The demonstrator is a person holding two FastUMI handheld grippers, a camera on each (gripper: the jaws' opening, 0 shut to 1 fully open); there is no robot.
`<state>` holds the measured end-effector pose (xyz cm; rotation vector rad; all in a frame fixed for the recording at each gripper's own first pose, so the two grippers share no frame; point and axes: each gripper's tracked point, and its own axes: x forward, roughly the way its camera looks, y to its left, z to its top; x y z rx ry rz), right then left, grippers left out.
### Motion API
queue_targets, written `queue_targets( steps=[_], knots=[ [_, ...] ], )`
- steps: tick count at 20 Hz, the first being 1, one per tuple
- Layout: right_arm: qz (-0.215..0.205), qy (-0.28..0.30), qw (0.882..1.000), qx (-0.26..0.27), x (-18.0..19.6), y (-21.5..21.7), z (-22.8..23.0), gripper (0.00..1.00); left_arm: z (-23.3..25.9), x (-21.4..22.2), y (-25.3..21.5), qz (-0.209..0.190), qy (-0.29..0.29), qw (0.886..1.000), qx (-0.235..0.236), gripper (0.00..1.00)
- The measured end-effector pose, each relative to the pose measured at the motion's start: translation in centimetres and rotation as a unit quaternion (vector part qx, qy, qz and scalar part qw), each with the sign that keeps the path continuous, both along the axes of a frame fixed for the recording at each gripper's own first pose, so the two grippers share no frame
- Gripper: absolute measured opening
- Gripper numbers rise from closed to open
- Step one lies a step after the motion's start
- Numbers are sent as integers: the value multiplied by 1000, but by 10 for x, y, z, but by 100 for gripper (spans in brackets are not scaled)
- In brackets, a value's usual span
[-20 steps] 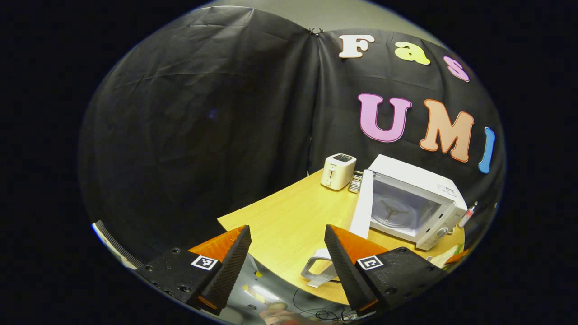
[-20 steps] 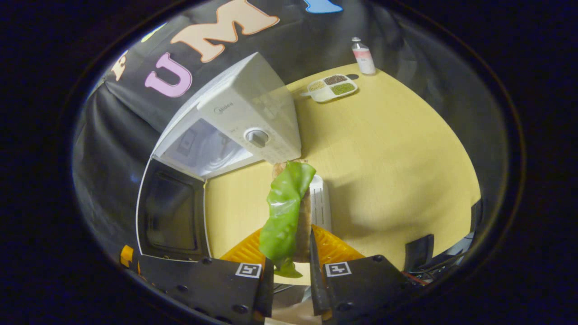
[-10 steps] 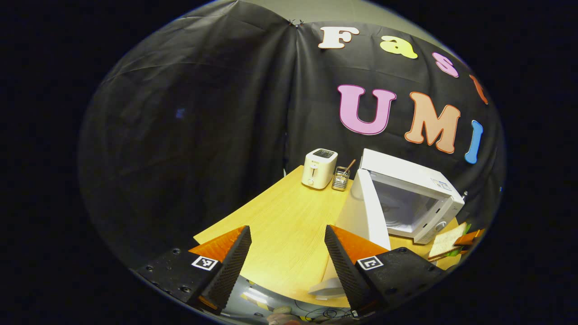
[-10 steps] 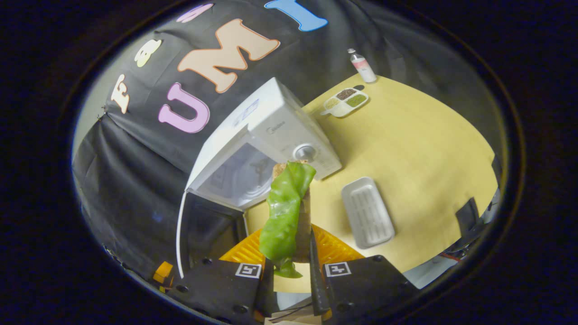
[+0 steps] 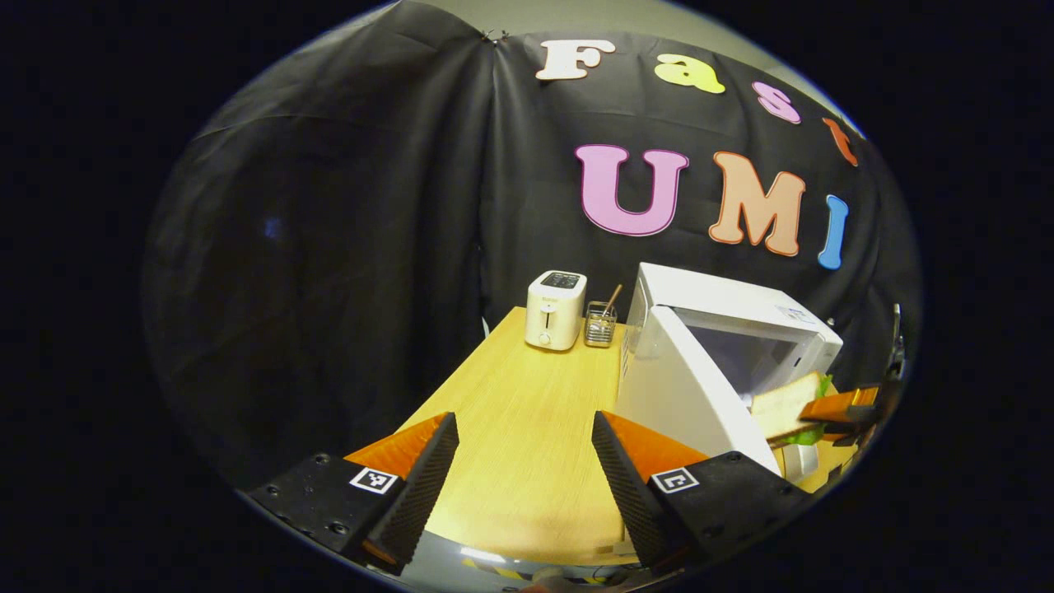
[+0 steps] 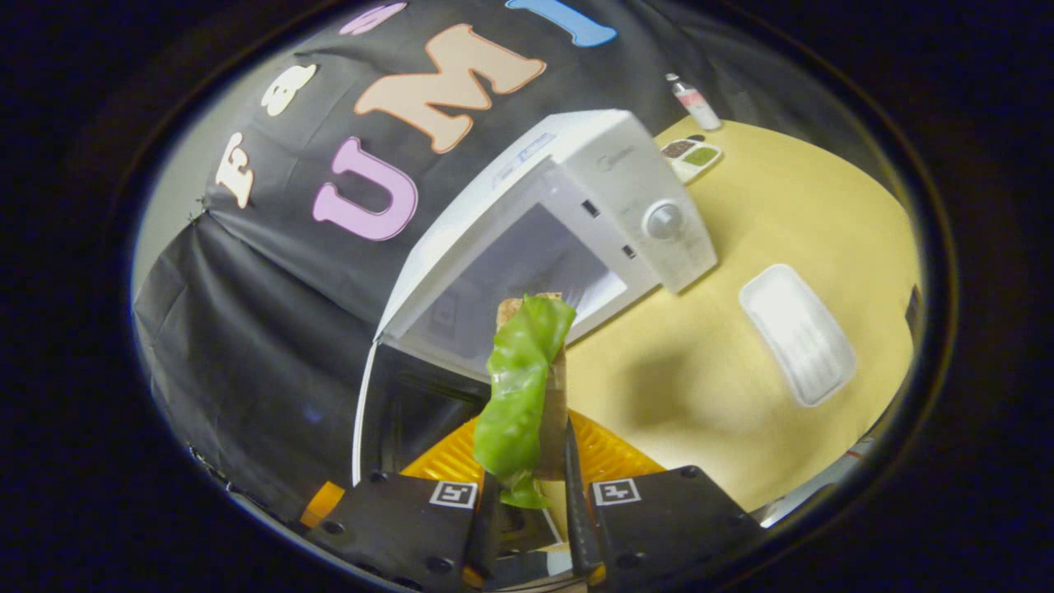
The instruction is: Open the microwave oven with the left hand, put the food in, and close the microwave oven.
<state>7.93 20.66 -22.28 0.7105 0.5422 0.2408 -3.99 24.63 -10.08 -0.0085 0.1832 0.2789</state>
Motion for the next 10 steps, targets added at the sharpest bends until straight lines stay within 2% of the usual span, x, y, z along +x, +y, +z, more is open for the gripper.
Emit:
queue_targets(
  steps=[5, 6, 7, 8, 9, 10],
  knots=[
    [2, 11, 1000, 28, 34, 41, -6, 35, -9, 10, 8, -33, 17, 999, 12, 96],
    [-2, 8, 1000, 29, 42, 47, -7, 42, -10, 12, 10, -36, 18, 999, 15, 96],
    [-7, 0, 999, 32, 52, 51, -8, 34, -12, 12, 13, -37, 21, 999, 20, 96],
    [-13, -6, 999, 37, 61, 56, -8, 35, -12, 12, 16, -37, 23, 999, 24, 96],
    [-20, -14, 999, 42, 71, 61, -7, 42, -15, 12, 18, -38, 27, 999, 24, 96],
    [-28, -26, 998, 46, 84, 63, -6, 42, -17, 14, 19, -42, 29, 998, 21, 96]
  ],
)
